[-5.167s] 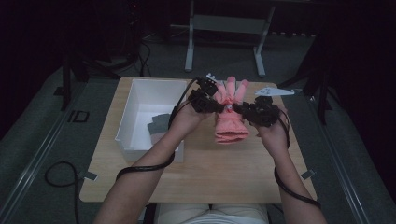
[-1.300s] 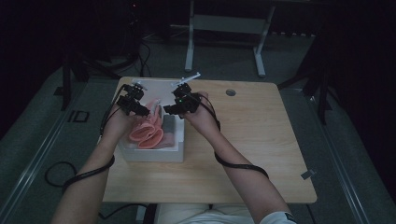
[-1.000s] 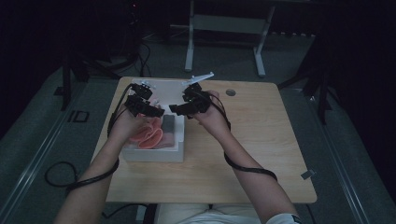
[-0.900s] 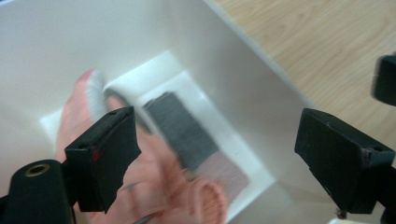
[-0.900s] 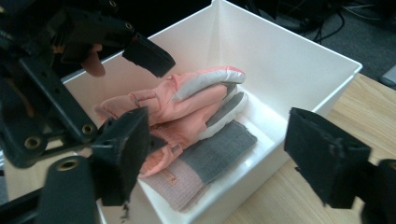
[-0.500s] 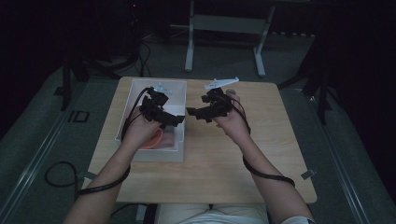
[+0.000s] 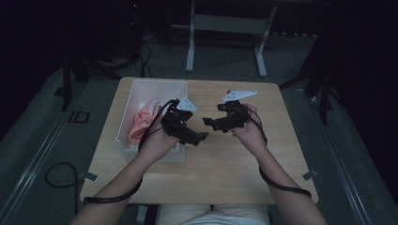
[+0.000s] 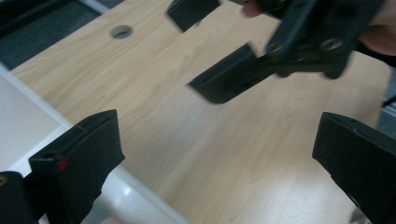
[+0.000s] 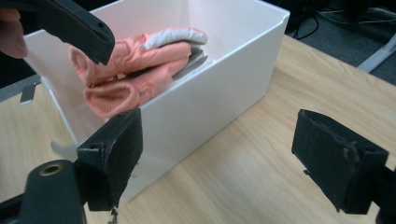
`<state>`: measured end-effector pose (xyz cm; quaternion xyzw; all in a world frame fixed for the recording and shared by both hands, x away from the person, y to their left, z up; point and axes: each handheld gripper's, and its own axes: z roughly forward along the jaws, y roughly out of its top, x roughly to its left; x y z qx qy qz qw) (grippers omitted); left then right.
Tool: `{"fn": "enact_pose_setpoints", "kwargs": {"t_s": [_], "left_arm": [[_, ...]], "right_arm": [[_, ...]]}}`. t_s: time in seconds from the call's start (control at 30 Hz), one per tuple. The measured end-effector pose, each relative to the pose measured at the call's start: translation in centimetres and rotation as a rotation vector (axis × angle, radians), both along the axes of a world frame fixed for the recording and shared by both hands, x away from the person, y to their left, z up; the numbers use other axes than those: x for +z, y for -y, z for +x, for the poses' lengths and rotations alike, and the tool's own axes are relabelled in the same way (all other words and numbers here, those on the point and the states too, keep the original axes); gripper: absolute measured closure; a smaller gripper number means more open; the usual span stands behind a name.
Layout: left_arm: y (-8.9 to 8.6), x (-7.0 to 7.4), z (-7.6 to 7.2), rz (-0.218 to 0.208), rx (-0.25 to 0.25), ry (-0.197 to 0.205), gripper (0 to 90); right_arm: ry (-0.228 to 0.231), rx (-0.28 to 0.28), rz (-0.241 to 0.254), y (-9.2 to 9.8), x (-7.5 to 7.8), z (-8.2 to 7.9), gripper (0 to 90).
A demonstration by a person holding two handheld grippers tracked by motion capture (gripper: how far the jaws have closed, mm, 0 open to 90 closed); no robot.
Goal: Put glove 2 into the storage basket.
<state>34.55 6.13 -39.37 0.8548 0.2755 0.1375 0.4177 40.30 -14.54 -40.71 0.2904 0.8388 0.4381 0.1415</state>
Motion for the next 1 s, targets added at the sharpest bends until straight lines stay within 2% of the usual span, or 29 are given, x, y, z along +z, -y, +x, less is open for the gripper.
{"fn": "enact_pose_setpoints", "kwargs": {"t_s": [0.1, 0.13, 0.23, 0.27, 0.3, 0.4, 0.57, 0.63, 0.7, 0.73, 0.83, 0.9, 1.0], "left_arm": [[0.5, -0.1, -0.5, 0.002, -0.017, 0.009, 1.2], [1.2, -0.2, -1.2, 0.000, -0.040, 0.011, 1.2], [1.7, -0.4, -1.6, 0.000, -0.060, 0.009, 1.2], [2.4, -0.7, -2.3, 0.005, -0.086, 0.013, 1.2], [2.4, -0.7, -2.3, 0.005, -0.086, 0.013, 1.2], [3.5, -1.0, -3.3, 0.010, -0.133, 0.015, 1.2], [4.6, -1.5, -4.2, 0.010, -0.171, 0.016, 1.2], [5.0, -2.0, -4.5, 0.002, -0.184, 0.008, 1.2], [5.4, -2.6, -4.6, 0.018, -0.198, 0.002, 1.2], [5.7, -3.2, -4.7, 0.027, -0.209, -0.008, 1.2], [6.2, -4.0, -5.0, 0.026, -0.235, -0.026, 1.2], [6.8, -4.7, -5.3, 0.041, -0.259, -0.029, 1.2], [7.2, -5.4, -5.5, 0.050, -0.272, -0.033, 1.2]], "right_arm": [[0.005, 0.006, -0.013, 0.6, -0.5, -0.4, 16.2], [0.003, 0.006, -0.015, 0.8, -0.8, -0.6, 16.2], [0.001, 0.009, -0.018, 1.3, -1.2, -0.8, 16.2], [-0.002, 0.009, -0.022, 1.7, -1.7, -1.0, 16.2], [-0.003, 0.009, -0.027, 1.7, -1.9, -1.1, 16.1], [-0.004, 0.010, -0.036, 2.1, -2.6, -1.5, 16.1], [-0.004, 0.015, -0.042, 2.6, -3.7, -2.1, 16.2], [-0.011, 0.023, -0.053, 2.9, -4.6, -2.5, 15.9], [-0.014, 0.025, -0.058, 3.1, -4.9, -2.7, 15.9], [-0.015, 0.026, -0.064, 3.4, -5.5, -2.9, 15.8], [-0.018, 0.028, -0.060, 3.7, -6.1, -3.1, 15.8], [-0.029, 0.029, -0.067, 4.2, -7.1, -3.4, 15.7], [-0.040, 0.028, -0.065, 4.5, -7.7, -3.6, 14.9]]}}
